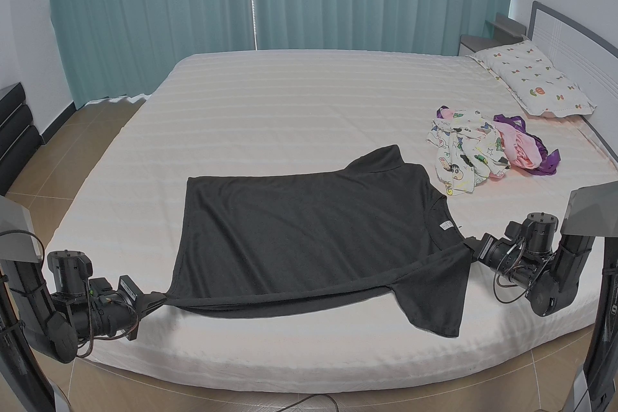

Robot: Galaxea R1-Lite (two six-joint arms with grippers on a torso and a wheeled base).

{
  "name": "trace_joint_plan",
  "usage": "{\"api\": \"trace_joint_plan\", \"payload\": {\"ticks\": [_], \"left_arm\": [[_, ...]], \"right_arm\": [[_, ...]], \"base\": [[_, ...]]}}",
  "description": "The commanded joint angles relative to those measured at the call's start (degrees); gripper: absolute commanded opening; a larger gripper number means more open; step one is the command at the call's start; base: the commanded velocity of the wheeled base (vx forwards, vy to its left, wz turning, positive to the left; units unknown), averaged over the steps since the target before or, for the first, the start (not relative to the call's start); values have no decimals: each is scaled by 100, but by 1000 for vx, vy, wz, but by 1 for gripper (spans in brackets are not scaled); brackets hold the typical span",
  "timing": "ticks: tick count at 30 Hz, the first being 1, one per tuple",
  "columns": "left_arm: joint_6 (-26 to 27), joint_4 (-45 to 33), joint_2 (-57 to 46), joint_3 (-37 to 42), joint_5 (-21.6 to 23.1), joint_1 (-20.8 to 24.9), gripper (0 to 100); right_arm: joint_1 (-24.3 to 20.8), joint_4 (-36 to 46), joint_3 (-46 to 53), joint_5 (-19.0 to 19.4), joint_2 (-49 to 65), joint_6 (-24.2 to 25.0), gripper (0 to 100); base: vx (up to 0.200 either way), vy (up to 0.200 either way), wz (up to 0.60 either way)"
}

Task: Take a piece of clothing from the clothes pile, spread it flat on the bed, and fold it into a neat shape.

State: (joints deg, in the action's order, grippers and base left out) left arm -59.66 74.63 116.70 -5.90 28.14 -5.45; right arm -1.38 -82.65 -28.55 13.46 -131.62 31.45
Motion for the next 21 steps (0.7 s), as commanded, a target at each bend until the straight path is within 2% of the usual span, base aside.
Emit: {"api": "trace_joint_plan", "payload": {"ticks": [1,8,14,15,21], "left_arm": [[-2,8,28,1,-1,0,0],[-2,8,28,1,-1,0,0],[-2,8,37,-8,-1,9,0],[-2,8,37,-8,-1,9,0],[-2,8,37,-8,-1,9,0]], "right_arm": [[-20,4,-239,-19,-355,-122,100],[164,21,-1,-27,-74,-122,100],[190,223,781,34,655,-87,100],[59,241,1264,104,849,-87,100],[-390,232,2073,122,919,36,100]], "base": [[0,0,0],[0,0,0],[0,0,0],[0,0,0],[0,0,0]]}}
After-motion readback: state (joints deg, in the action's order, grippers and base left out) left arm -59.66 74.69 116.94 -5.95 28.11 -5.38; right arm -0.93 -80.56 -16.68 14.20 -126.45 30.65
